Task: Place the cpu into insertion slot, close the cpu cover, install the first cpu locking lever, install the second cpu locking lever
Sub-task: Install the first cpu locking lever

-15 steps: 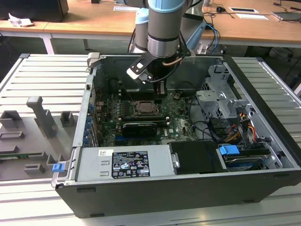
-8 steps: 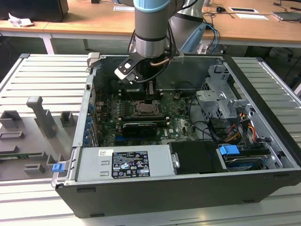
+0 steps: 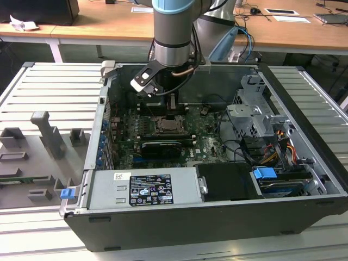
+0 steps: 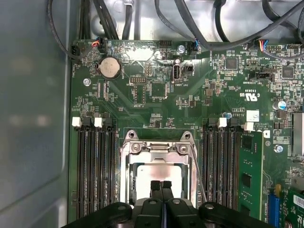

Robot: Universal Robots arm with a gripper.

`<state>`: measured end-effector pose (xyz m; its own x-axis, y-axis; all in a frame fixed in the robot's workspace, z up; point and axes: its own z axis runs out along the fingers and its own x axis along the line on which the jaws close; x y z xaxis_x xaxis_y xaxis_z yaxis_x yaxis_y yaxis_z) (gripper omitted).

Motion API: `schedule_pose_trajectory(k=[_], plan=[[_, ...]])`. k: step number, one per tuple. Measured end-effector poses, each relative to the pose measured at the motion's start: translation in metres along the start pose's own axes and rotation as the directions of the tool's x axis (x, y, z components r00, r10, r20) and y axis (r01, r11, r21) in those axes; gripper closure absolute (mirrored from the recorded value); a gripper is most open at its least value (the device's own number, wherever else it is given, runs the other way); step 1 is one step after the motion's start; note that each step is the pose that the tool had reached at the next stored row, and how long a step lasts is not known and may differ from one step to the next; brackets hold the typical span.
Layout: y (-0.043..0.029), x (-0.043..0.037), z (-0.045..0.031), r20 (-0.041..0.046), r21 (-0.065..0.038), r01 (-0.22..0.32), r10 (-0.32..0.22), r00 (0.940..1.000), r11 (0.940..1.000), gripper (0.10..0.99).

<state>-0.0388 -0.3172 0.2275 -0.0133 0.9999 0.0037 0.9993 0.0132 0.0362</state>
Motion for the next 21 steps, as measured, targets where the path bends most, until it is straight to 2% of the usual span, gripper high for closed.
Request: schedule_pose_trajectory(k=[5, 6, 8, 9, 11, 12, 15, 19, 21], plan=[[0.0, 0.0, -0.0016, 0.0, 0.0, 0.0, 0.0, 1.0, 1.0, 0.98], [0.0001, 0.0, -0.0049, 0.0, 0.0, 0.0, 0.0, 1.0, 1.0, 0.98], [0.0006, 0.0001, -0.0196, -0.0001, 0.001, 0.0, 0.0, 1.0, 1.0, 0.98], [0.0008, 0.0001, -0.0245, 0.0, 0.001, 0.0, 0.0, 1.0, 1.0, 0.98], [0.001, 0.0001, -0.0298, -0.0001, 0.001, 0.0, 0.0, 1.0, 1.0, 0.98], [0.0012, 0.0001, -0.0351, 0.0, 0.001, 0.0, 0.0, 1.0, 1.0, 0.98], [0.0015, 0.0002, -0.0449, -0.0001, 0.001, 0.0, 0.0, 1.0, 1.0, 0.98], [0.0017, 0.0002, -0.0486, -0.0002, 0.001, 0.0, 0.0, 1.0, 1.0, 0.98], [0.0016, 0.0002, -0.0486, -0.0012, 0.001, 0.031, -0.031, 0.9995, 0.9995, 0.98]])
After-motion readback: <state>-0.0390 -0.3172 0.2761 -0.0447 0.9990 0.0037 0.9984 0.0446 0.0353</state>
